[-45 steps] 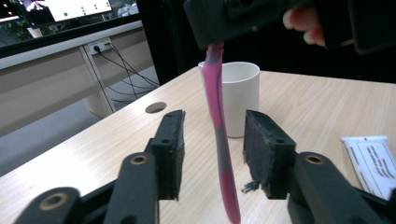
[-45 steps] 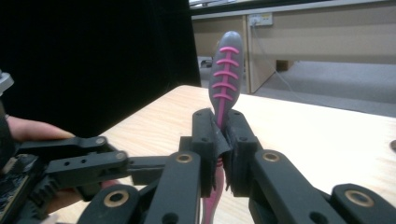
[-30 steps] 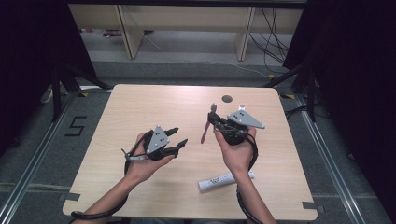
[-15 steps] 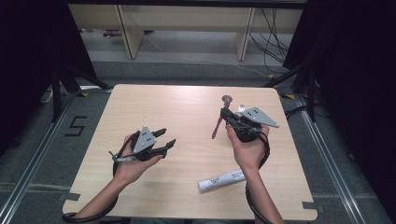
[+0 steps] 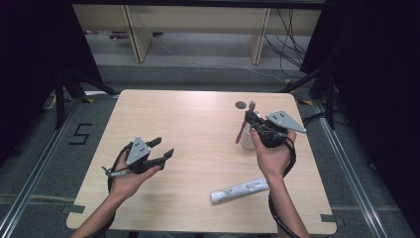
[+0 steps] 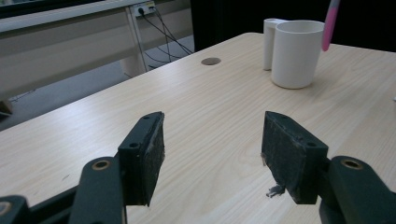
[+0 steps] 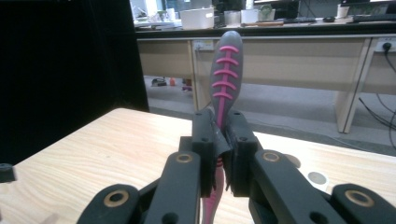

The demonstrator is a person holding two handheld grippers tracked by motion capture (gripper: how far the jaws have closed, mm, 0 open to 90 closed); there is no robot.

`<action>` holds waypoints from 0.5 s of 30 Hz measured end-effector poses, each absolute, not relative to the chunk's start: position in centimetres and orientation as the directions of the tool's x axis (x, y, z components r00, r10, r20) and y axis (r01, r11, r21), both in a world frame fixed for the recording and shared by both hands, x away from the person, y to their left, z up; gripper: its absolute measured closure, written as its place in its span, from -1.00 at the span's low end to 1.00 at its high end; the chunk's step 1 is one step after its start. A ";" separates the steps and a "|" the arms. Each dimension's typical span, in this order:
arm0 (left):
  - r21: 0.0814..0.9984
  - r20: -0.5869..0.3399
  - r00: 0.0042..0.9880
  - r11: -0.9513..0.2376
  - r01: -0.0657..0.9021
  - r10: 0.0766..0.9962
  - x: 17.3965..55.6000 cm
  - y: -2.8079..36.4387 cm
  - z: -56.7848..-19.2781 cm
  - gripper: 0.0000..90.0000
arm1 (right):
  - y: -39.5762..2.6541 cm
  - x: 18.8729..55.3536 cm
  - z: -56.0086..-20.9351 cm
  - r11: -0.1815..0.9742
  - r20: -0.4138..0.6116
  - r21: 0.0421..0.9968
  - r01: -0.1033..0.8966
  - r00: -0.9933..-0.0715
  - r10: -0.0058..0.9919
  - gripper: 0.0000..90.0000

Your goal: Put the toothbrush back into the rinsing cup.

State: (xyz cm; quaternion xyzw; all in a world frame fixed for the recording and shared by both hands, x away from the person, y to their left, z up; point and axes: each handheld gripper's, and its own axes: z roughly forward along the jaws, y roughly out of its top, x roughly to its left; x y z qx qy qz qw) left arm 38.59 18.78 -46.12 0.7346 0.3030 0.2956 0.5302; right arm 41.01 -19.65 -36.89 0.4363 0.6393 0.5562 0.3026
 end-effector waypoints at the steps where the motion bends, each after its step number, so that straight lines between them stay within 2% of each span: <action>1: 0.961 0.107 0.639 -0.243 0.130 0.762 38.6 19.0 -46.3 -0.14 | -19.7 41.1 -36.9 -0.004 0.100 0.977 0.211 -0.443 0.891 0.88; 12: 0.965 0.065 0.587 -0.202 0.170 0.807 38.2 20.7 -47.9 -0.14 | -20.9 41.4 -36.2 0.006 0.081 0.978 0.209 -0.407 0.910 0.88; 15: 0.968 0.072 0.589 -0.199 0.154 0.805 38.3 20.9 -48.2 -0.14 | -21.1 41.5 -36.1 0.013 0.068 0.980 0.197 -0.400 0.914 0.88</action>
